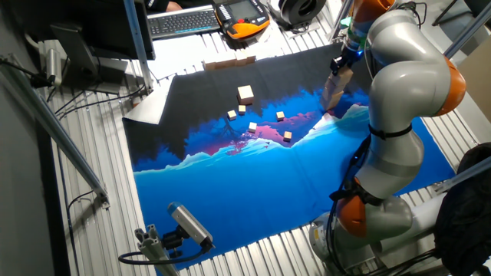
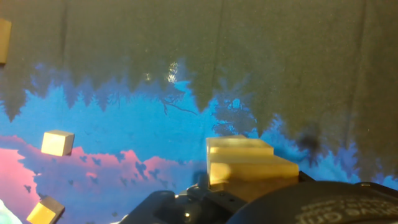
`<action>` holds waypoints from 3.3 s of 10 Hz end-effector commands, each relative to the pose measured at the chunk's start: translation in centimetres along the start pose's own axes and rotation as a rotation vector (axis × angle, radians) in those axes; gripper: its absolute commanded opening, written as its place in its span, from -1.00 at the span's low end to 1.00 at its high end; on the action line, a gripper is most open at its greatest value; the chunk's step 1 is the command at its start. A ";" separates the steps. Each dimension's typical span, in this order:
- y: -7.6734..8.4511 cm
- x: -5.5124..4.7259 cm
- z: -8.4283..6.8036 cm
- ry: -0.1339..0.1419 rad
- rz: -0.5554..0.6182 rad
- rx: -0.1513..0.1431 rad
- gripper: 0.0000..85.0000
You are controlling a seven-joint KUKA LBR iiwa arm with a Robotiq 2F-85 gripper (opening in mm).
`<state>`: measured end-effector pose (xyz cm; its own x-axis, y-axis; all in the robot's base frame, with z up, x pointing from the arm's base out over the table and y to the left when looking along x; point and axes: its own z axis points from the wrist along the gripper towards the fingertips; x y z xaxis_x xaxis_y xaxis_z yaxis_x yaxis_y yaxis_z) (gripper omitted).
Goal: Stack the blocks in a vertical line of five
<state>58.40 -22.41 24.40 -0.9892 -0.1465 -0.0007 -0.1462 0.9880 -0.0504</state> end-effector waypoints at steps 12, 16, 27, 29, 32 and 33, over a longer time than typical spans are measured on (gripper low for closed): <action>0.1 0.1 0.7 -0.030 0.046 0.023 -0.60; 0.1 0.1 0.7 -0.029 0.052 0.031 -0.20; 0.0 0.1 0.6 -0.024 0.093 0.043 0.60; 0.0 0.1 0.5 -0.024 0.098 0.042 0.60; -0.3 -0.1 -0.5 -0.010 0.098 0.043 0.60; -0.4 -0.1 -0.8 -0.011 0.100 0.045 0.60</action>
<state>58.59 -22.75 25.20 -0.9986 -0.0484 -0.0192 -0.0464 0.9945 -0.0943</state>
